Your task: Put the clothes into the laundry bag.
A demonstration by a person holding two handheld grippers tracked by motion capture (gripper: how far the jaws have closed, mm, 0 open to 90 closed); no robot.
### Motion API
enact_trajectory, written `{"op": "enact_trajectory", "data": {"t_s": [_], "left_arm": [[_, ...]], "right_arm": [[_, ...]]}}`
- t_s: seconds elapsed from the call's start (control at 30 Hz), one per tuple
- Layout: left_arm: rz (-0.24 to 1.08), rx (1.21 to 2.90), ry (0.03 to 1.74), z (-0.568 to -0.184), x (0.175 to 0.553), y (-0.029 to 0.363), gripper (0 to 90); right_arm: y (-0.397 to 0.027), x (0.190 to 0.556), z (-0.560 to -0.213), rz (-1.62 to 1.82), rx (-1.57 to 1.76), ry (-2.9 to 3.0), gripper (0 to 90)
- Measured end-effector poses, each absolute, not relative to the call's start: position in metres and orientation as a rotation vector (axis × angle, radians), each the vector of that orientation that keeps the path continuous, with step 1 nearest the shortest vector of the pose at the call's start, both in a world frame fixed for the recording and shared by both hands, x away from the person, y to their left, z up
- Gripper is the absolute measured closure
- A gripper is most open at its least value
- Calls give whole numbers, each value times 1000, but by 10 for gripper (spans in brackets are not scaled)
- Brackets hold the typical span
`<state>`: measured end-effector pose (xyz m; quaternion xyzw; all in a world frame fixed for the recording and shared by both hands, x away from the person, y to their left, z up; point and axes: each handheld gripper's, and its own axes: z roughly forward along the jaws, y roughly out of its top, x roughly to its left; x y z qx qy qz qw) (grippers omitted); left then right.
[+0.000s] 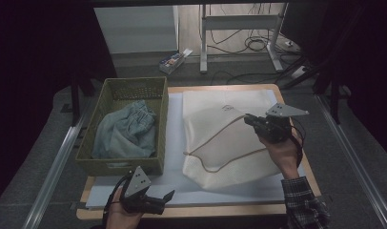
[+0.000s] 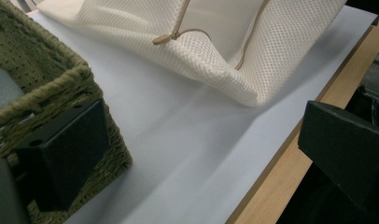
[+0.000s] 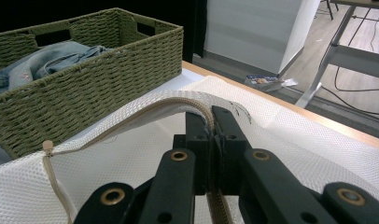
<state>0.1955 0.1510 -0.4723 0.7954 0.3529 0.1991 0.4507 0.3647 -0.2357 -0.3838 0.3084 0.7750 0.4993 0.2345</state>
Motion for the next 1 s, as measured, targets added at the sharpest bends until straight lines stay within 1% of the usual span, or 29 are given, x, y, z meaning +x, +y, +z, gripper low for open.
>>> {"op": "enact_trajectory", "data": {"t_s": [0.23, 0.57, 1.0], "left_arm": [[477, 1940, 856, -466, 197, 153, 20], [469, 1931, 876, -454, 200, 163, 21], [492, 1923, 887, -439, 206, 173, 23]], "right_arm": [[-237, 365, -384, 1371, 852, 2132, 846], [-236, 366, -384, 1399, 866, 2136, 847], [-235, 366, -382, 1400, 869, 2132, 849]]}}
